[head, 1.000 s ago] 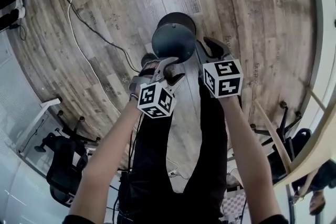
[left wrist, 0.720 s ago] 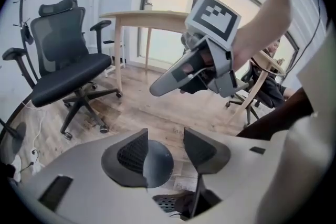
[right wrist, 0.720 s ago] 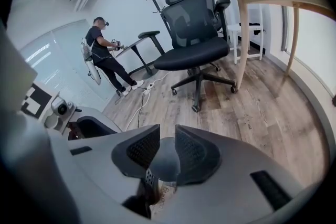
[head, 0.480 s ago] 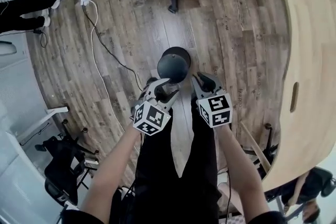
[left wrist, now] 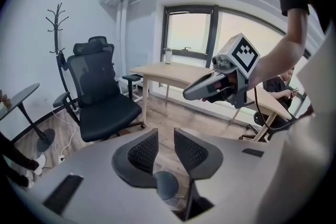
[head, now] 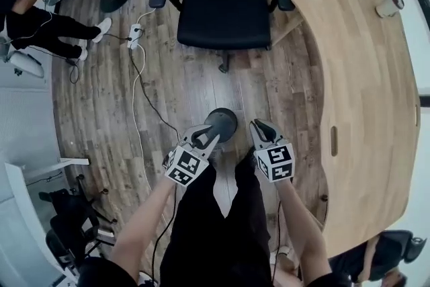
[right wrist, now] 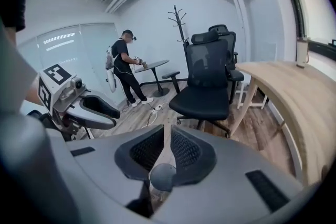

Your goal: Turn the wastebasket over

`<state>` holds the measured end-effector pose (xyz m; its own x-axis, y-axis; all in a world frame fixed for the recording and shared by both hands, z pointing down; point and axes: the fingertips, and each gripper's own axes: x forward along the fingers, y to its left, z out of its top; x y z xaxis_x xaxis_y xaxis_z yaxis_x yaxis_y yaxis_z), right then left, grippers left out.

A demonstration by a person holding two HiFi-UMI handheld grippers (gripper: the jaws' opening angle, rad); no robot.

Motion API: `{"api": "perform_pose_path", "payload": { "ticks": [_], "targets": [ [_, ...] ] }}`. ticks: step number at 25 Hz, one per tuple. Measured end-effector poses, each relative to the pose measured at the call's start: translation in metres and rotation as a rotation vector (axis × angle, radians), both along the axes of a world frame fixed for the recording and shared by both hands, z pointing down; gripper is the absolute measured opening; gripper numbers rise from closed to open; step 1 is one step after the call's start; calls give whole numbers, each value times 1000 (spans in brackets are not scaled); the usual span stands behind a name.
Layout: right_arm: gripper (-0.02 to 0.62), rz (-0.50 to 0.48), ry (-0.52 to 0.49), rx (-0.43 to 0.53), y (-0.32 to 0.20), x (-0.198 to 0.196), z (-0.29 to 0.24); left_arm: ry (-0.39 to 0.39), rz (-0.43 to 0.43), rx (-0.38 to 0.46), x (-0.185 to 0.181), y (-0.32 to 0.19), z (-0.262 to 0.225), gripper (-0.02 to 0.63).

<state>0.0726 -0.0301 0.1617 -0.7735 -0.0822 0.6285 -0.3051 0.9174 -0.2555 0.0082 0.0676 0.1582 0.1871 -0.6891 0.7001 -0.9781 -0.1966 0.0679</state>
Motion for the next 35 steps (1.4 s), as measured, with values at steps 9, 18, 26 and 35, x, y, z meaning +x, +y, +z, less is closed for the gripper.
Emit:
{"api": "perform_pose_path", "payload": {
  "ticks": [9,18,26,35],
  "targets": [
    [54,-39,-134,149,-29,-31,-117,-62,-96,202,-56,-17,-112,44],
    [48,-17,-273,253,-59,-62,-231,-111,-125,434,-101,-47,-226,23],
    [35,-43,-362,297,-54,-79,-297,-81,-147,549,-124,-55,-293,21],
    [32,-14,-394,325,-61,-74,-322,-47,-156,607,-132,-60,-323,21]
  ]
}}
